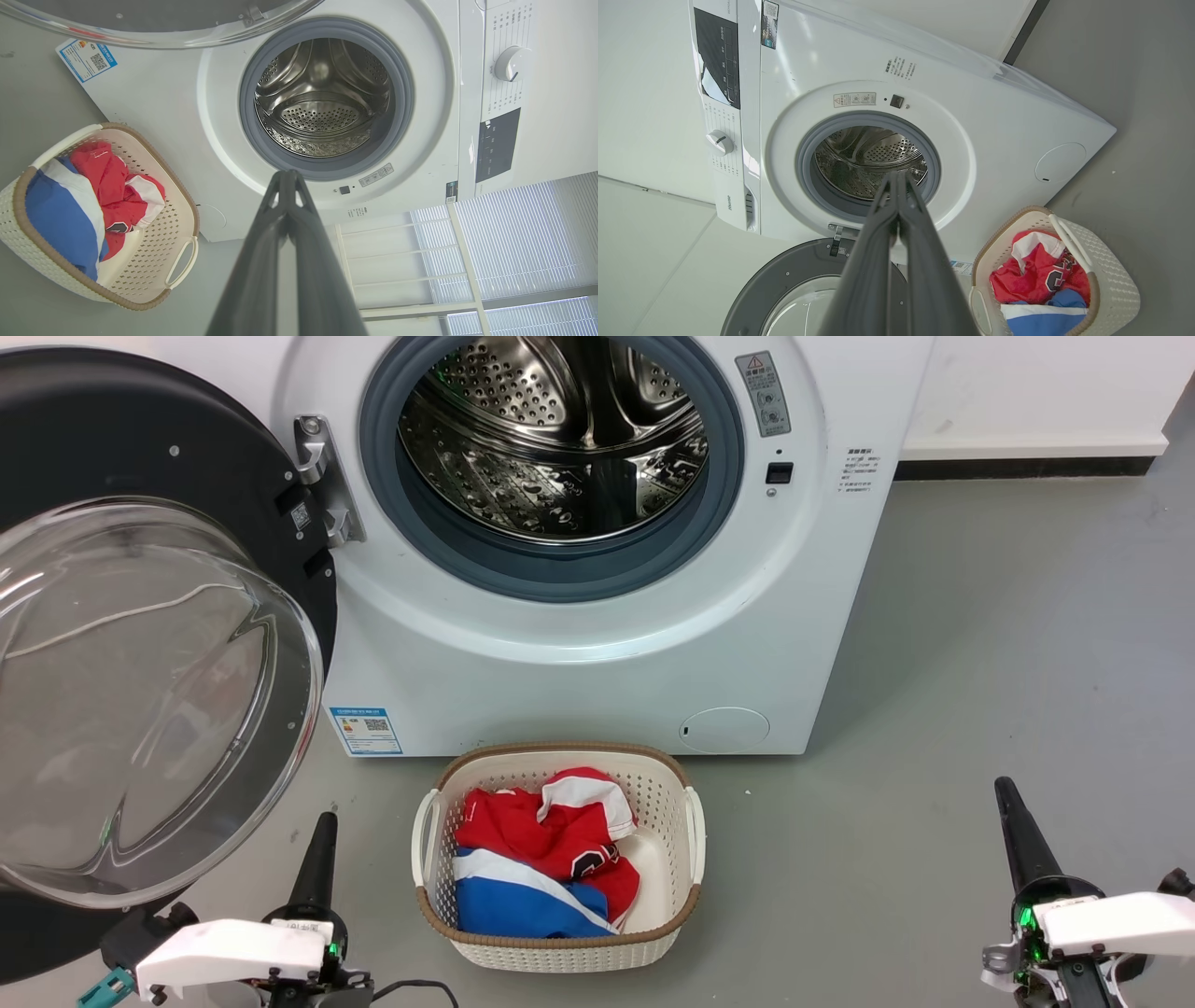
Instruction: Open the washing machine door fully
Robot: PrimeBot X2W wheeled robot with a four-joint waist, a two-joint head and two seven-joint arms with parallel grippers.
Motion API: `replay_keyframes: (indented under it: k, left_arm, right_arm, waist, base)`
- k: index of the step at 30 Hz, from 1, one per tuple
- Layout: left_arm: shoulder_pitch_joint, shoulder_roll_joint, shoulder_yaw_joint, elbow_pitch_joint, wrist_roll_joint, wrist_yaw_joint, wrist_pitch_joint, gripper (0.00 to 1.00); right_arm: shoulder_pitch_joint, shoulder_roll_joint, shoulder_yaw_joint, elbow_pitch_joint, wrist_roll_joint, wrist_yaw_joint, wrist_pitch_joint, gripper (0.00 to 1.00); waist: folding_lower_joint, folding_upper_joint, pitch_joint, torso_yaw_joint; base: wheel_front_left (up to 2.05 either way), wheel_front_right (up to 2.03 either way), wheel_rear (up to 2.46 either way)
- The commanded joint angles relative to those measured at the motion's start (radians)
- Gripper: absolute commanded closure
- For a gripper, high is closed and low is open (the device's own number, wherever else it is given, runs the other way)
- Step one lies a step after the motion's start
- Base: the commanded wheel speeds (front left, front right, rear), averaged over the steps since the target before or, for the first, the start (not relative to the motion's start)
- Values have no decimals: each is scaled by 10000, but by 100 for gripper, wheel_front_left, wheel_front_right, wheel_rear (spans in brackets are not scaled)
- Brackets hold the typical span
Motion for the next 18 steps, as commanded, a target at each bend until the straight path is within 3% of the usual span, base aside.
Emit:
replay_keyframes:
  k: [1,18]
  left_arm:
    - [-230,13,33,-28,-217,-46,50,100]
    - [-452,13,137,97,-1647,-119,423,100]
  right_arm:
    - [-207,-4,-19,-18,236,-1,56,100]
    - [-400,-3,-41,139,1707,-1,426,100]
  waist:
    - [0,0,3,3]
    - [0,0,38,44]
  base:
    - [0,0,0]
    - [0,0,0]
